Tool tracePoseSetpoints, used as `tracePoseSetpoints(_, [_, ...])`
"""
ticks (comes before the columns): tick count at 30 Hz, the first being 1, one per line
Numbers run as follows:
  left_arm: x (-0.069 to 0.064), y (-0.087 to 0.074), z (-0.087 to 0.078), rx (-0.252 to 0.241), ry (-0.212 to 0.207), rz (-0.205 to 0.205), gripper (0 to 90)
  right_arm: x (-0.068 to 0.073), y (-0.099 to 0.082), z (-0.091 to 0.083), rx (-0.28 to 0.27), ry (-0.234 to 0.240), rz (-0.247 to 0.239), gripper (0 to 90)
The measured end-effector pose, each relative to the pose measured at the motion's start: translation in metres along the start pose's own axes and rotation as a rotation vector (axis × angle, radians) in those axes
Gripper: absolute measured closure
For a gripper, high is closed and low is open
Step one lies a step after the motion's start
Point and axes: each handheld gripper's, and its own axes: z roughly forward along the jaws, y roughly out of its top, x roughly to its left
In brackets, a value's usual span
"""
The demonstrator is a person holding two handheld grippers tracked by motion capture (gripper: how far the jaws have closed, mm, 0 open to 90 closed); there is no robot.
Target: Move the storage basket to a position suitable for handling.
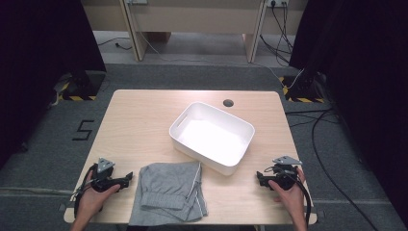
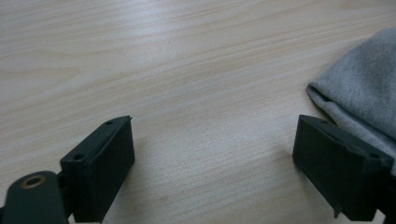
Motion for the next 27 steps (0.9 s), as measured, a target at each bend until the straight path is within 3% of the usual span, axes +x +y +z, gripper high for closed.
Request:
tracePoseSetpoints(9, [0.0, 0.0, 0.0, 0.0, -0.001, -0.001, 11.9, 0.003, -0.003, -0.003, -0.001, -0.001, 0.01, 2.2])
tracePoseSetpoints(13, [0.0, 0.0, 0.0, -0.001, -0.002, -0.001, 11.9, 0.003, -0.004, -0.006, -0.02, -0.003, 0.014, 11.1])
tracePoseSetpoints(14, [0.0, 0.0, 0.0, -0.001, -0.003, 0.0, 12.3, 0.003, -0.005, -0.007, -0.039, -0.003, 0.01, 18.1])
tracePoseSetpoints(18, [0.001, 0.0, -0.001, -0.003, -0.007, -0.003, 13.8, 0.003, -0.005, -0.009, -0.039, -0.004, 0.018, 16.9])
tracePoseSetpoints(27, [0.005, 0.004, -0.007, -0.036, -0.036, -0.067, 17.9, 0.009, -0.001, -0.018, -0.077, 0.009, 0.019, 18.9])
